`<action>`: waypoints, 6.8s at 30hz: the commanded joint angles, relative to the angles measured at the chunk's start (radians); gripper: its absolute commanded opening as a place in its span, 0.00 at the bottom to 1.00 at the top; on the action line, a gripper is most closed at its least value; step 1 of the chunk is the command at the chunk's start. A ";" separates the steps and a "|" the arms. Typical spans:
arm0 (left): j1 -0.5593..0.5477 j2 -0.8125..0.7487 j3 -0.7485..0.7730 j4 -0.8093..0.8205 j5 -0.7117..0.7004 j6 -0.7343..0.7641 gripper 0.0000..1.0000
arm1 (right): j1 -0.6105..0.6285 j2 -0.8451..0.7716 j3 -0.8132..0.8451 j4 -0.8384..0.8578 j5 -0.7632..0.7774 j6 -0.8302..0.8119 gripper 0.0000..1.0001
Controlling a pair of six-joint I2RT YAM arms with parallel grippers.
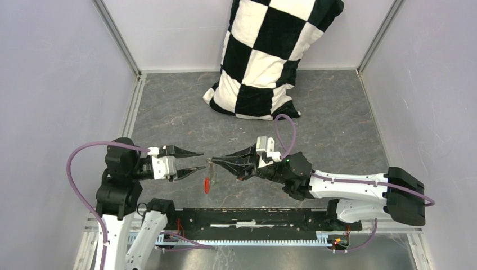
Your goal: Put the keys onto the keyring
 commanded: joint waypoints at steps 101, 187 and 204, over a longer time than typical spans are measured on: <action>-0.007 0.065 0.046 -0.164 0.061 0.301 0.02 | -0.031 0.205 0.931 -1.539 -0.279 -0.451 0.38; -0.012 0.079 0.108 0.407 0.195 -0.699 0.33 | -0.016 0.216 0.187 0.511 -0.205 0.171 0.00; -0.012 0.068 0.107 0.379 0.176 -0.620 0.03 | -0.002 0.199 0.147 0.494 -0.213 0.141 0.01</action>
